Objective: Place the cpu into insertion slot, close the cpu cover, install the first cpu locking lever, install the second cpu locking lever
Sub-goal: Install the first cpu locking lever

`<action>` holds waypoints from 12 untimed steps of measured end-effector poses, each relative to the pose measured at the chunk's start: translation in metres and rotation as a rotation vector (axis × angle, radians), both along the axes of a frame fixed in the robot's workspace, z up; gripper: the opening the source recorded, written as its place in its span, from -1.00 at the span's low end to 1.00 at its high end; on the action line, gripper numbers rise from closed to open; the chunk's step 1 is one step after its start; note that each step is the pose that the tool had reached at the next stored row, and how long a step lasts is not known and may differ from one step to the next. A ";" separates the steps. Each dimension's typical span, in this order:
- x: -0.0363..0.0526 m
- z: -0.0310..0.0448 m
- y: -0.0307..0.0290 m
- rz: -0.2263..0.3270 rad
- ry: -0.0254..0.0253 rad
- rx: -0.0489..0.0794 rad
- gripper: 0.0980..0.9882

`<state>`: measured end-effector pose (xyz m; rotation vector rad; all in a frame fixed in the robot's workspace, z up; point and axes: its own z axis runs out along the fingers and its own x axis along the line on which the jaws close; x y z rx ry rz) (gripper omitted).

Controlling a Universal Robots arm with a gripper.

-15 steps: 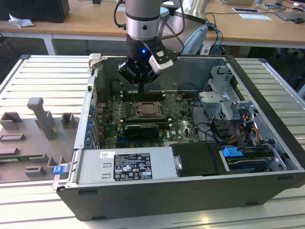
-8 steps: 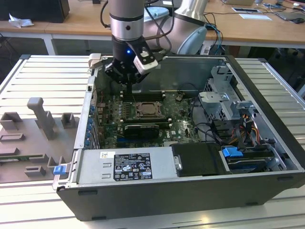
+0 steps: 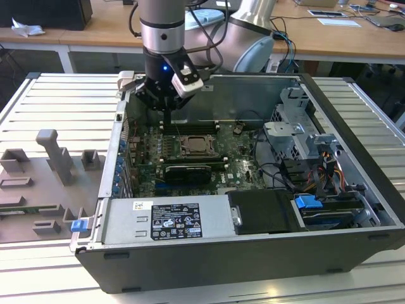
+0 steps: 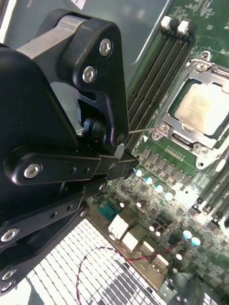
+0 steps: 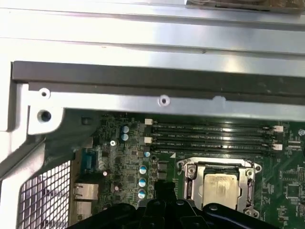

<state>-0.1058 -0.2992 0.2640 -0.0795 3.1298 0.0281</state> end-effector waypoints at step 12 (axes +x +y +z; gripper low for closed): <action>0.0098 -0.0058 0.0100 0.000 0.0001 0.000 -0.98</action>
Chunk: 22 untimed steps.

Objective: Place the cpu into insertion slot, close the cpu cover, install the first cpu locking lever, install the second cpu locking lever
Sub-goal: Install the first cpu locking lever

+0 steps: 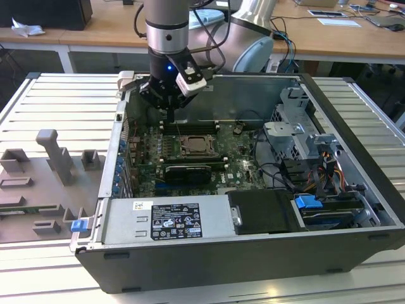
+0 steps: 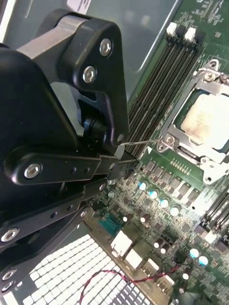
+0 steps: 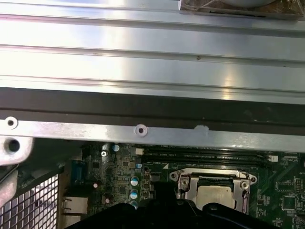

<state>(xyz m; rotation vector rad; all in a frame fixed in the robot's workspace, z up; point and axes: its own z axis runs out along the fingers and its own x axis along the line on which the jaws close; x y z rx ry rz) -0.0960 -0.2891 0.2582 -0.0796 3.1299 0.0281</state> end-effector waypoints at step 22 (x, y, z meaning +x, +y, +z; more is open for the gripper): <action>0.0463 -0.0098 0.0000 0.000 0.0004 0.036 -0.98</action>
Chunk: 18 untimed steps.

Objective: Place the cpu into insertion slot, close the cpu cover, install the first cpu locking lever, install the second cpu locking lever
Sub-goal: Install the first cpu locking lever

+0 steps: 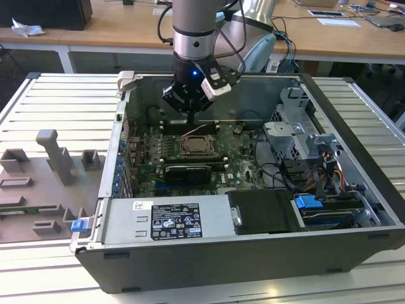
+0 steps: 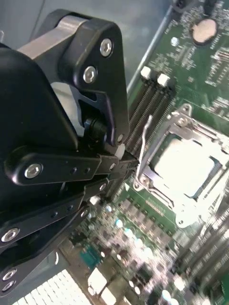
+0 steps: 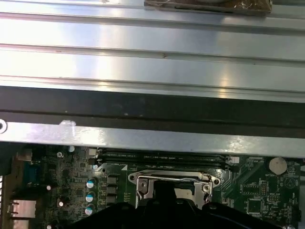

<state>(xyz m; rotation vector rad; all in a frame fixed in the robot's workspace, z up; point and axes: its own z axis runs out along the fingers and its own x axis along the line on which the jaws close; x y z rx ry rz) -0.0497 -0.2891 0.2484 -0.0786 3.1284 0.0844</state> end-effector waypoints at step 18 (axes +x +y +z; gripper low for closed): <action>0.0182 -0.0238 0.0004 -0.007 -0.0002 0.035 -0.98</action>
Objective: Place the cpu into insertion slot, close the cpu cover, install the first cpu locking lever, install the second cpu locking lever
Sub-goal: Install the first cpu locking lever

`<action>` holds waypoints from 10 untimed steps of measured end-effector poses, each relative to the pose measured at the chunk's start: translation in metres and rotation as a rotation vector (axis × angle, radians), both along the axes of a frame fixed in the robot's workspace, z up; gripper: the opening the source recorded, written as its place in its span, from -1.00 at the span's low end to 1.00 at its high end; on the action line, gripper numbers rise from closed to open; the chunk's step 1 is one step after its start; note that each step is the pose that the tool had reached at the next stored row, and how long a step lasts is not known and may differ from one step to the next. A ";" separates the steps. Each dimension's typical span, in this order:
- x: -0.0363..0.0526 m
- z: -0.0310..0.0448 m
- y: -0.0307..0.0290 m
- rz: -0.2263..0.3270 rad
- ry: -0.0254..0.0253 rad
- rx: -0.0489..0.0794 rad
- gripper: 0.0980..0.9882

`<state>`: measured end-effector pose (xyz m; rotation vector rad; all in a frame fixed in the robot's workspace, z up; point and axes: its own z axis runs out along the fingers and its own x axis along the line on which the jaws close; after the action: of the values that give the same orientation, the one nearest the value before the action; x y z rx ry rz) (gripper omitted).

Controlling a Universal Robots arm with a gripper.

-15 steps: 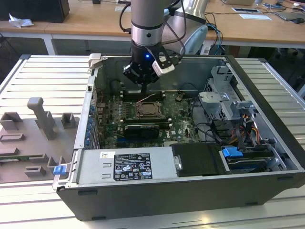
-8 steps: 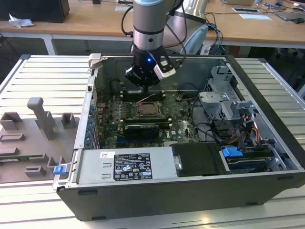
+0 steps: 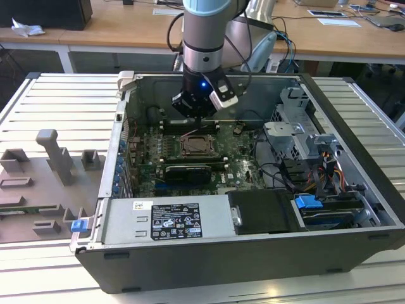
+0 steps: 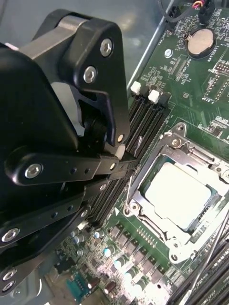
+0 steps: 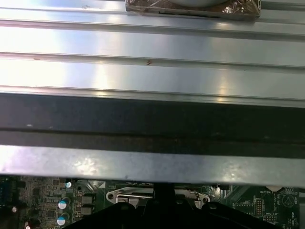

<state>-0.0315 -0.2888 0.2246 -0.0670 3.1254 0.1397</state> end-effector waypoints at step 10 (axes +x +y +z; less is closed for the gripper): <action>0.0071 -0.0066 0.0007 0.000 0.0001 0.014 -0.98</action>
<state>-0.0245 -0.2881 0.2180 -0.0669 3.1241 0.1619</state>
